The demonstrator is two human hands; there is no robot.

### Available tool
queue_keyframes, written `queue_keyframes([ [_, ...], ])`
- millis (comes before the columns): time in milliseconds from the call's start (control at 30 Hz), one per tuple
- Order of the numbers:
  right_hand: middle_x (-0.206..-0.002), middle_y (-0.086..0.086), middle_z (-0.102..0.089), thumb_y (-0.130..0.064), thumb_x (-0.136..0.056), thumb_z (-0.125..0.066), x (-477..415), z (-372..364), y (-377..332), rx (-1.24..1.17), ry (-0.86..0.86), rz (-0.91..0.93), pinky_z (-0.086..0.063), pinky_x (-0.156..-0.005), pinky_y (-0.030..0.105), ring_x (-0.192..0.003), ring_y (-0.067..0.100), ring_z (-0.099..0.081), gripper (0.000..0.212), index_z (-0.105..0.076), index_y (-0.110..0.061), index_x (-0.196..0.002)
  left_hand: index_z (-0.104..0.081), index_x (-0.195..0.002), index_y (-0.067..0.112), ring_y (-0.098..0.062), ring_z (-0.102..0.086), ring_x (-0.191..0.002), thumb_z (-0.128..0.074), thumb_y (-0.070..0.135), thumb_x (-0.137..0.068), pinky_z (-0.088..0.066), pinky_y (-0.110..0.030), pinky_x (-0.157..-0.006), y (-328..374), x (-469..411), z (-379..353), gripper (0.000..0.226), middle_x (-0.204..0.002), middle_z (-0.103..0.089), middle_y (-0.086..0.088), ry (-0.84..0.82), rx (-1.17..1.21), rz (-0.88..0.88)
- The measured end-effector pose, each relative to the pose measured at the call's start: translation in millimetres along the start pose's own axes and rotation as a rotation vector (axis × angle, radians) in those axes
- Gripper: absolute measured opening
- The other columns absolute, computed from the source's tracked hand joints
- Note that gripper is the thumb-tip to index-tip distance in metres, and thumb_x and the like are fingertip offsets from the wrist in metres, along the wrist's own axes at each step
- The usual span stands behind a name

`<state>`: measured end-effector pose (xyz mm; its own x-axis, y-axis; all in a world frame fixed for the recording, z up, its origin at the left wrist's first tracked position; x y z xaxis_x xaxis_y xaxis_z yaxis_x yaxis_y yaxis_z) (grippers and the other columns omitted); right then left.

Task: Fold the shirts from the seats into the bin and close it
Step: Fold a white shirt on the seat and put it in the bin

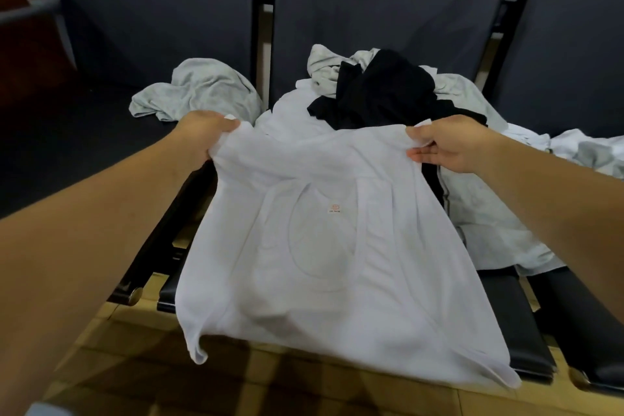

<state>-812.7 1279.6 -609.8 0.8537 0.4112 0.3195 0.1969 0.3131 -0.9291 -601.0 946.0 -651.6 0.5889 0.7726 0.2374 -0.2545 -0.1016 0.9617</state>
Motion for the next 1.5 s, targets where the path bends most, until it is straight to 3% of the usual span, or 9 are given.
queue_keyframes([
  [200,-0.115,0.02,-0.061,-0.01,-0.097,-0.063,1.5,-3.4,-8.6,0.104,0.136,0.115,-0.063,-0.073,0.035,-0.079,0.03,-0.074,0.035,-0.052,-0.001,-0.128,-0.065,-0.124,0.016,-0.026,-0.062,-0.099,-0.063,0.023,-0.095,-0.051,-0.036,-0.082,22.3,11.4,6.8,0.03,-0.111,-0.064,-0.005,0.198,-0.675,-0.29],
  [333,-0.109,0.018,-0.063,-0.016,-0.1,-0.057,2.1,-8.8,-22.8,0.081,0.236,0.258,-0.06,-0.084,0.04,-0.087,0.031,-0.073,0.009,-0.052,-0.009,-0.098,-0.056,-0.13,-0.005,-0.02,-0.07,-0.086,-0.058,0.003,-0.096,-0.061,-0.028,-0.073,37.1,11.3,5.0,0.035,-0.11,-0.066,-0.018,0.098,-0.223,-0.226],
  [433,-0.102,0.012,-0.062,-0.017,-0.099,-0.054,8.2,-9.4,-35.6,0.067,0.286,0.382,-0.059,-0.088,0.04,-0.098,0.032,-0.071,0.02,-0.046,-0.017,-0.081,-0.06,-0.123,0.006,-0.018,-0.07,-0.098,-0.059,0.006,-0.097,-0.061,-0.027,-0.08,52.8,16.9,2.7,0.027,-0.118,-0.063,-0.01,0.111,0.045,-0.288],
  [567,-0.091,-0.004,-0.063,-0.019,-0.098,-0.055,21.5,-1.0,-48.1,0.075,0.366,0.45,-0.058,-0.092,0.038,-0.102,0.023,-0.069,0.02,-0.05,-0.02,-0.079,-0.058,-0.106,0.014,-0.011,-0.069,-0.104,-0.061,0.016,-0.099,-0.058,-0.022,-0.088,68.5,33.8,3.5,0.008,-0.118,-0.061,-0.005,0.132,0.137,-0.35],
  [767,-0.095,0.003,-0.068,-0.019,-0.1,-0.056,56.4,15.6,-32.0,-0.023,0.311,0.367,-0.062,-0.076,0.032,-0.085,0.019,-0.074,0.01,-0.058,-0.014,-0.092,-0.059,-0.098,0.013,-0.023,-0.068,-0.11,-0.062,0.007,-0.097,-0.059,-0.028,-0.09,62.7,70.9,17.5,0.006,-0.125,-0.059,-0.013,-0.006,0.194,-0.318],
  [967,-0.085,0.009,-0.063,-0.018,-0.098,-0.06,107.2,46.2,13.9,-0.085,0.104,0.322,-0.053,-0.065,0.032,-0.071,0.025,-0.072,0.018,-0.054,-0.016,-0.081,-0.055,-0.081,0.01,-0.029,-0.072,-0.098,-0.056,-0.005,-0.095,-0.059,-0.036,-0.087,23.9,125.3,52.1,0.02,-0.094,-0.066,-0.012,-0.228,0.164,-0.191],
  [1167,-0.08,0.013,-0.059,-0.011,-0.093,-0.066,148.4,68.1,69.5,-0.013,-0.054,0.062,-0.056,-0.083,0.044,-0.077,0.031,-0.069,0.012,-0.059,-0.001,-0.093,-0.058,-0.086,0.004,-0.023,-0.073,-0.08,-0.053,-0.005,-0.096,-0.06,-0.031,-0.081,-31.4,170.2,81.0,0.014,-0.087,-0.067,-0.019,-0.418,-0.169,-0.005],
  [1367,-0.086,0.019,-0.06,0.007,-0.085,-0.071,167.4,57.1,112.7,0.155,0.114,0.021,-0.055,-0.047,0.023,-0.072,0.025,-0.06,0.015,-0.06,0.004,-0.075,-0.067,-0.099,0.004,-0.023,-0.073,-0.092,-0.069,0.009,-0.092,-0.057,-0.03,-0.084,-63.1,198.1,78.7,0.009,-0.093,-0.076,-0.012,-0.453,-0.595,-0.039],
  [1500,-0.092,0.015,-0.057,0.015,-0.083,-0.063,161.7,44.4,122.6,0.283,0.14,0.026,-0.057,-0.062,0.032,-0.077,0.024,-0.057,0.017,-0.06,-0.002,-0.085,-0.068,-0.1,0.017,-0.021,-0.067,-0.09,-0.068,0.022,-0.094,-0.053,-0.028,-0.077,-62.5,206.9,73.7,0.008,-0.092,-0.071,-0.006,-0.448,-0.757,-0.122],
])
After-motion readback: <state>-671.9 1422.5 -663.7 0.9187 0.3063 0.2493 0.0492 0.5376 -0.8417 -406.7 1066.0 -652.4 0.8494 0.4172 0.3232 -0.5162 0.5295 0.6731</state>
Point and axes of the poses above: each hand's wrist, its own x-axis away from the middle knuckle, its own z-axis out of the back of the hand, y = z × x, the point moved 1 cm from there along -x, towards the middle knuckle
